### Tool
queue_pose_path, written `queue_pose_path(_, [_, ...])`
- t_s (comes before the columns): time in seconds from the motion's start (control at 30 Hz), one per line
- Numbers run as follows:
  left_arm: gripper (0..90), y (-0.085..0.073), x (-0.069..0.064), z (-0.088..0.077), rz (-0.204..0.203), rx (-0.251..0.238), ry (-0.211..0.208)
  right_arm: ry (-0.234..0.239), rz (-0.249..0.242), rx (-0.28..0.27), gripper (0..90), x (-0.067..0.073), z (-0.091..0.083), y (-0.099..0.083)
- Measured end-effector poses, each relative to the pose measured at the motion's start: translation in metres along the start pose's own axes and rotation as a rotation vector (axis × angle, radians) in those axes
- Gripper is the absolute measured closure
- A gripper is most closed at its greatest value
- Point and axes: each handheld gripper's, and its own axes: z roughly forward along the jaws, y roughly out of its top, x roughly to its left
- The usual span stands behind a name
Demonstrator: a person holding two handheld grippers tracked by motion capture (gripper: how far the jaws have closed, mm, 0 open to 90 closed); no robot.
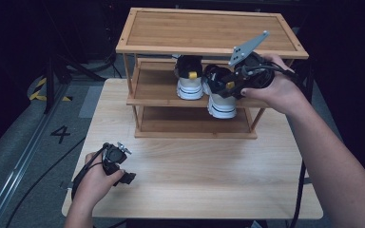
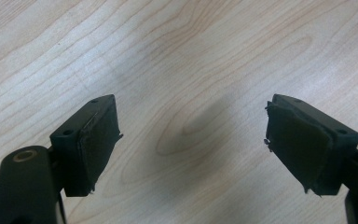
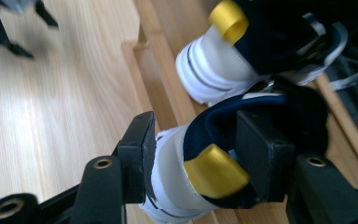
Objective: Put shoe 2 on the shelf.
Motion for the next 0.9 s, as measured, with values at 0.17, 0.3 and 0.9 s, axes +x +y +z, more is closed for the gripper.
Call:
queue_pose_path(0.17, [17.7,0.006,-0.003,0.002,0.023,-0.001,-0.012,-0.035,0.054,-0.086,53.4,0.009,-0.023,-0.007])
queue_pose_path(0.3, [17.7,0.009,-0.003,0.003,0.027,0.001,-0.005,-0.028,0.102,-0.17,56.2,0.017,-0.035,-0.018])
queue_pose_path(0.9, [17.7,0.007,-0.003,0.003,0.021,0.001,-0.007,-0.011,0.251,-0.17,90.0,0.025,0.007,-0.073])
